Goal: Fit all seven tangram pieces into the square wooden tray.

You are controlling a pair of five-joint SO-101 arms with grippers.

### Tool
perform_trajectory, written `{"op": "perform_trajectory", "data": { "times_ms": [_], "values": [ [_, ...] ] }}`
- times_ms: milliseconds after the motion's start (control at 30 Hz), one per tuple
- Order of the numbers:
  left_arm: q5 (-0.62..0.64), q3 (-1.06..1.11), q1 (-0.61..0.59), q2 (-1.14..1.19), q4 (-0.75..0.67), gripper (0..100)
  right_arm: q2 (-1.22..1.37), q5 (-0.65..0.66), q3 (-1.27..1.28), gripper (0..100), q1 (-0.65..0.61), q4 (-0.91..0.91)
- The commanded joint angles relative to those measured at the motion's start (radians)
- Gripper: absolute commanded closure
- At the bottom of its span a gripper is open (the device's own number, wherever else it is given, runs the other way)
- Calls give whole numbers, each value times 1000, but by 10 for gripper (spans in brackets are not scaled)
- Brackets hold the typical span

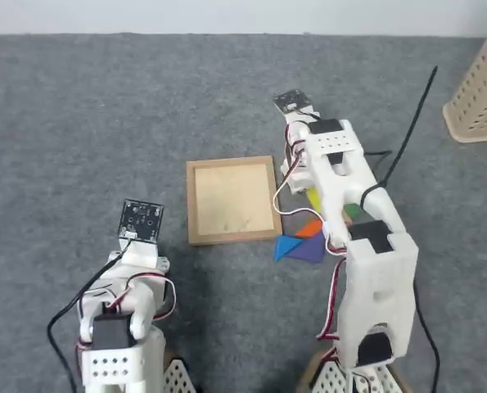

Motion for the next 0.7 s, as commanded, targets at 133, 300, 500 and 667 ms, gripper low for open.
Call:
{"op": "perform_trajectory", "data": {
  "times_ms": [133,300,500,667],
  "values": [
    [-9,-8,-5,0,5,988,5,9,-31,804,8,35],
    [-9,-8,-5,0,5,988,4,8,-31,950,4,33],
    [-9,-8,-5,0,5,988,-4,6,-31,991,10,36],
    [-9,-8,-5,0,5,988,-5,-46,-32,991,12,48]
  ]
}}
